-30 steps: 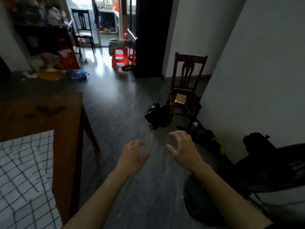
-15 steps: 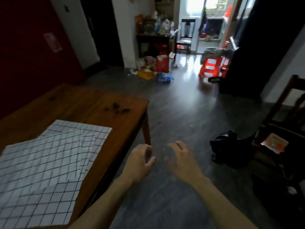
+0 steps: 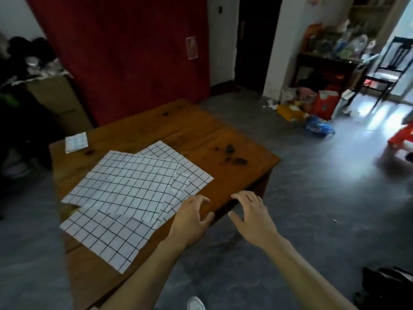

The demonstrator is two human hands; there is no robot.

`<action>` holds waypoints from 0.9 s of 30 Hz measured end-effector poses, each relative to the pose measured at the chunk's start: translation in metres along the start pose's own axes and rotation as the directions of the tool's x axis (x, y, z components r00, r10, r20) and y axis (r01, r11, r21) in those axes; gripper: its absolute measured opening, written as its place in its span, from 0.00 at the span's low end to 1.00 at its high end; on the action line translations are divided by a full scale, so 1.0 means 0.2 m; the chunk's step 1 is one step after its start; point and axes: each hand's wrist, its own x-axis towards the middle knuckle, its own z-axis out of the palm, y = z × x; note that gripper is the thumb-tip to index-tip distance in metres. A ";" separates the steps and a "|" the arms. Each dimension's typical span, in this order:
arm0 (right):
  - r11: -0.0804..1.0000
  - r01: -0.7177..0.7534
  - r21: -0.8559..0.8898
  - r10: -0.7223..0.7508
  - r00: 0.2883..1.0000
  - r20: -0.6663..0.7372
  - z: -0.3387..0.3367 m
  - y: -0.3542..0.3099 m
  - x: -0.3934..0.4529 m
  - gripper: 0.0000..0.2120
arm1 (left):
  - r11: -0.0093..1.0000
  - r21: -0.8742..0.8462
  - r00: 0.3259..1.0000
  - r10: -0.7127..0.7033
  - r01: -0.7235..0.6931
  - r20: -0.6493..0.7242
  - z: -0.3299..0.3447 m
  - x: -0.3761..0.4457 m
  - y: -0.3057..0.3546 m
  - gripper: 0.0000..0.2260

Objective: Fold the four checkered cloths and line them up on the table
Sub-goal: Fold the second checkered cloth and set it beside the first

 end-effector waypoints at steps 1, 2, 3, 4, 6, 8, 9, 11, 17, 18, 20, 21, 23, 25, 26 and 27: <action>1.000 0.015 -0.003 -0.015 1.000 0.017 0.01 -0.02 0.07 0.23 | 0.999 -0.016 0.999 -0.034 0.034 -0.013 0.00 0.04 -0.05 0.18; 0.999 0.030 -0.012 -0.030 0.999 0.032 0.02 -0.03 0.14 0.23 | 0.997 -0.030 0.997 -0.068 0.067 -0.026 0.00 0.08 -0.10 0.17; 0.999 0.043 -0.021 -0.042 0.998 0.047 0.04 -0.05 0.22 0.23 | 0.994 -0.044 0.994 -0.104 0.103 -0.033 -0.01 0.12 -0.16 0.17; 0.998 0.055 -0.027 -0.053 0.996 0.065 0.05 -0.07 0.29 0.23 | 0.989 -0.057 0.989 -0.140 0.138 -0.038 -0.02 0.17 -0.21 0.17; 0.995 0.091 -0.039 -0.086 0.991 0.099 0.07 -0.11 0.44 0.22 | 0.979 -0.084 0.980 -0.190 0.185 -0.058 -0.04 0.25 -0.31 0.16; 0.990 0.128 -0.060 -0.120 0.984 0.130 0.10 -0.14 0.59 0.23 | 0.972 -0.108 0.972 -0.220 0.211 -0.080 -0.05 0.33 -0.42 0.16; 0.988 0.144 -0.062 -0.134 0.981 0.140 0.12 -0.16 0.66 0.23 | 0.968 -0.117 0.968 -0.233 0.222 -0.088 -0.06 0.36 -0.47 0.16; 0.983 0.178 -0.046 -0.169 0.972 0.160 0.17 -0.20 0.78 0.22 | 0.960 -0.121 0.957 -0.267 0.254 -0.114 -0.08 0.41 -0.55 0.16; 0.951 0.307 0.028 -0.302 0.908 0.290 0.31 -0.29 1.10 0.22 | 0.919 -0.128 0.896 -0.392 0.373 -0.207 -0.17 0.49 -0.69 0.15; 0.945 0.324 0.045 -0.322 0.897 0.303 0.33 -0.30 1.16 0.22 | 0.909 -0.125 0.881 -0.417 0.398 -0.225 -0.17 0.50 -0.71 0.15; 0.926 0.368 0.082 -0.374 0.867 0.330 0.37 -0.30 1.28 0.22 | 0.880 -0.127 0.840 -0.474 0.457 -0.264 -0.18 0.53 -0.73 0.15; 0.915 0.393 0.095 -0.401 0.849 0.344 0.40 -0.29 1.34 0.21 | 0.864 -0.129 0.816 -0.503 0.487 -0.285 -0.17 0.54 -0.74 0.15; 0.889 0.441 0.127 -0.455 0.812 0.366 0.43 -0.28 1.46 0.21 | 0.824 -0.131 0.765 -0.561 0.551 -0.316 -0.16 0.57 -0.74 0.15; 0.856 0.492 0.161 -0.513 0.765 0.389 0.46 -0.26 1.56 0.22 | 0.774 -0.142 0.700 -0.623 0.617 -0.350 -0.15 0.60 -0.71 0.15; 0.838 0.516 0.179 -0.540 0.739 0.403 0.46 -0.25 1.61 0.22 | 0.746 -0.157 0.662 -0.652 0.648 -0.369 -0.14 0.62 -0.69 0.15; 0.821 0.535 0.198 -0.565 0.715 0.412 0.46 -0.24 1.67 0.22 | 0.723 -0.169 0.629 -0.673 0.669 -0.388 -0.14 0.65 -0.66 0.15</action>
